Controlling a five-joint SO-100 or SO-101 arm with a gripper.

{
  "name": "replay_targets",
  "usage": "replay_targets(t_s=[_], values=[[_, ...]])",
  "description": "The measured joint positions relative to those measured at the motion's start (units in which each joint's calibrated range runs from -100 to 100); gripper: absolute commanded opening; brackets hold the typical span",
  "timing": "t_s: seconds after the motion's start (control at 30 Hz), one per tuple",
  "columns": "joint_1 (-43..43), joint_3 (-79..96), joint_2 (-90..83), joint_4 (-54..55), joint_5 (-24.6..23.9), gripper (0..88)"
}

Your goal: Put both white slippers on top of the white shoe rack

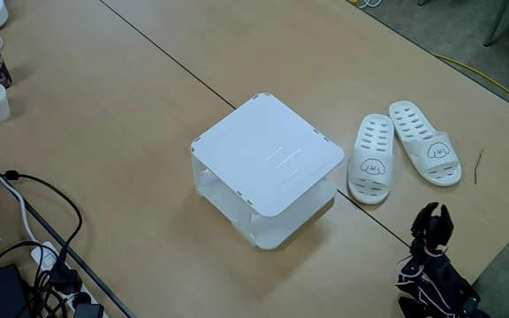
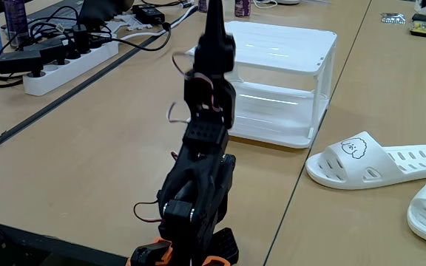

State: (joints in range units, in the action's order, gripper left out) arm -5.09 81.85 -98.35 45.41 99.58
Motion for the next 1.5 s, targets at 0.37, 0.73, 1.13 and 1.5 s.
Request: replay_targets(t_s=[0.37,0.73,1.13,1.5], values=[[2.5,-41.4,24.9,-53.6,0.0,0.8],[21.4,-76.8,68.4,-55.1,0.0,1.1],[28.2,-41.5,73.2,-55.1,0.0,12.2],[21.0,-17.9,74.4,-40.9,0.0,14.8]])
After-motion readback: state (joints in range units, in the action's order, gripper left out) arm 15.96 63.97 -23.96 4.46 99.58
